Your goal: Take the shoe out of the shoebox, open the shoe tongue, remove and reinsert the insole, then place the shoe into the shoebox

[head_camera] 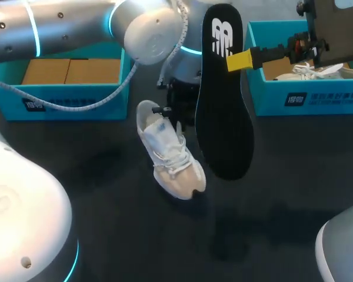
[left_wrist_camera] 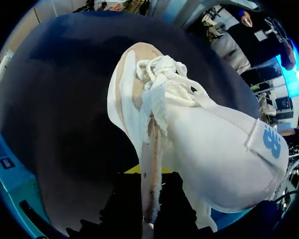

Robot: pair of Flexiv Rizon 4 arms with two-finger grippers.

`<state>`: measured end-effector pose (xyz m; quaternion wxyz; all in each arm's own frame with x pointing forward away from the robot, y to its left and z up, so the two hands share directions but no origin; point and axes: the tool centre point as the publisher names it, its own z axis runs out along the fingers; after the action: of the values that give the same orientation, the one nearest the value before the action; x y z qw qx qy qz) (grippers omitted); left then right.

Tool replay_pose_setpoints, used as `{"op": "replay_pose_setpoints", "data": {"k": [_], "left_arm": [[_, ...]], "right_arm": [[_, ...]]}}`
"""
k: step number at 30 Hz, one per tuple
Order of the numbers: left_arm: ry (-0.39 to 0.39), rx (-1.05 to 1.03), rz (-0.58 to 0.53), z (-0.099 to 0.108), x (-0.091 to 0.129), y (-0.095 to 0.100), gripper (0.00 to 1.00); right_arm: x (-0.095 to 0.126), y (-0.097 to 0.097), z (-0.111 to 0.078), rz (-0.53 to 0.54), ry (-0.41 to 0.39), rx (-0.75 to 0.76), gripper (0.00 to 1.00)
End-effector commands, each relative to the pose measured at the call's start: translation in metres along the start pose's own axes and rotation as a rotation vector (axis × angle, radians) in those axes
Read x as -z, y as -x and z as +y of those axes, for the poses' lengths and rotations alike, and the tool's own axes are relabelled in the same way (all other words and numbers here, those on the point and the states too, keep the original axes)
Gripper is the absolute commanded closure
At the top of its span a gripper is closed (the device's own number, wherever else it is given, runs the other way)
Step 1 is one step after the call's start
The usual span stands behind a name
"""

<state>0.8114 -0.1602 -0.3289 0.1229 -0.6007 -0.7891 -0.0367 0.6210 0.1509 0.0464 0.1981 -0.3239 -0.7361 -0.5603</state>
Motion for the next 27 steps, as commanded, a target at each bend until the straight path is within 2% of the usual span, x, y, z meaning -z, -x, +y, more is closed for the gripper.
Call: {"op": "replay_pose_setpoints", "data": {"k": [1,4,13,27], "left_arm": [[0.013,-0.196,0.044,0.002,0.0,0.004,1.0],[0.03,-0.27,0.072,0.0,-0.004,0.01,1.0],[0.048,-0.315,0.074,0.004,-0.01,0.047,1.0],[0.026,-0.338,0.084,0.006,-0.025,0.085,1.0]], "right_arm": [[-0.003,0.001,0.003,0.0,-0.004,-0.001,1.0],[-0.003,0.001,0.003,0.0,-0.004,-0.001,1.0],[-0.003,0.001,0.003,0.0,-0.004,-0.001,1.0],[-0.003,0.001,0.003,0.0,-0.004,-0.001,1.0]]}}
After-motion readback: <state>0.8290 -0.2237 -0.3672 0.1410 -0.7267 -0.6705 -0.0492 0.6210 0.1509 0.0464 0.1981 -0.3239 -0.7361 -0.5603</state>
